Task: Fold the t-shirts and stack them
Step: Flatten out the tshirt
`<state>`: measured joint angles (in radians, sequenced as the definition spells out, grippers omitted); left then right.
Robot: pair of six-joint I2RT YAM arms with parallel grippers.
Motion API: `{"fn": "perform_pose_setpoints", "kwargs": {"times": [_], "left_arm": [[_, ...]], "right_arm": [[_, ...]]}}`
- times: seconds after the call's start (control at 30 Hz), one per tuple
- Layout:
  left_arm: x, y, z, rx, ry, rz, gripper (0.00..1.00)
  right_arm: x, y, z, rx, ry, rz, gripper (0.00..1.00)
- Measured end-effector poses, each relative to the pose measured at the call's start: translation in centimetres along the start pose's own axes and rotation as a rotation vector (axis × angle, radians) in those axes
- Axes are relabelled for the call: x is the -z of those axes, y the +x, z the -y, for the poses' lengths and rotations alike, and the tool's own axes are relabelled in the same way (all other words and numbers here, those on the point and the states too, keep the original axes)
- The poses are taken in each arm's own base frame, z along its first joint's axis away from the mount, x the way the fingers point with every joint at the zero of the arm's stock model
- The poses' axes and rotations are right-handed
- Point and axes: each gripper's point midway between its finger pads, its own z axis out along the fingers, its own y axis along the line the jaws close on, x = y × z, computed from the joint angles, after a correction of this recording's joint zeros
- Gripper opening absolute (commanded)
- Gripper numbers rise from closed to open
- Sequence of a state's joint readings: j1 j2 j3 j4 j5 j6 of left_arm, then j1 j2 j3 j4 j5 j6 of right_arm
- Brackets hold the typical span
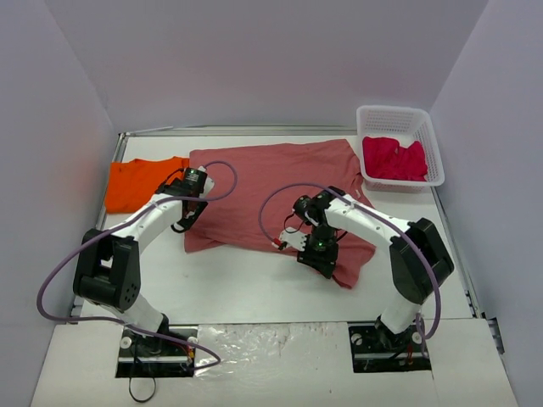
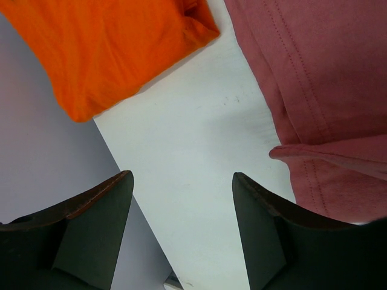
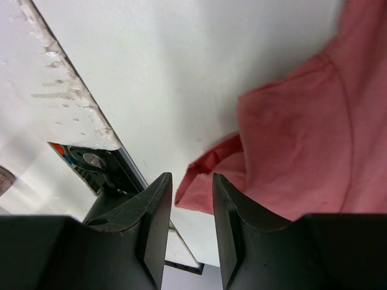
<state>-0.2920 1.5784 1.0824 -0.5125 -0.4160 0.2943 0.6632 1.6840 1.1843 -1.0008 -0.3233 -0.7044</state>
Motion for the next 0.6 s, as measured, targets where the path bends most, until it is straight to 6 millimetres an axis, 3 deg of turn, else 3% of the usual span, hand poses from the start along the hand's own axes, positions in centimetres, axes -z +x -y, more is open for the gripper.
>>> {"fn": "perform_pose_setpoints", "kwargs": {"times": [0.1, 0.27, 0.37, 0.6], "left_arm": [[0.0, 0.0, 0.0, 0.000, 0.000, 0.000, 0.65], [0.0, -0.1, 0.1, 0.001, 0.004, 0.003, 0.65], [0.0, -0.1, 0.1, 0.001, 0.007, 0.004, 0.65], [0.0, -0.1, 0.1, 0.001, 0.007, 0.005, 0.65]], "right_arm": [[-0.9, 0.4, -0.7, 0.008, -0.030, -0.024, 0.29], [-2.7, 1.2, -0.7, -0.009, -0.069, -0.072, 0.39], [-3.6, 1.1, -0.2, -0.013, -0.068, -0.083, 0.46], [-4.2, 0.3, 1.1, -0.026, -0.031, -0.078, 0.48]]}}
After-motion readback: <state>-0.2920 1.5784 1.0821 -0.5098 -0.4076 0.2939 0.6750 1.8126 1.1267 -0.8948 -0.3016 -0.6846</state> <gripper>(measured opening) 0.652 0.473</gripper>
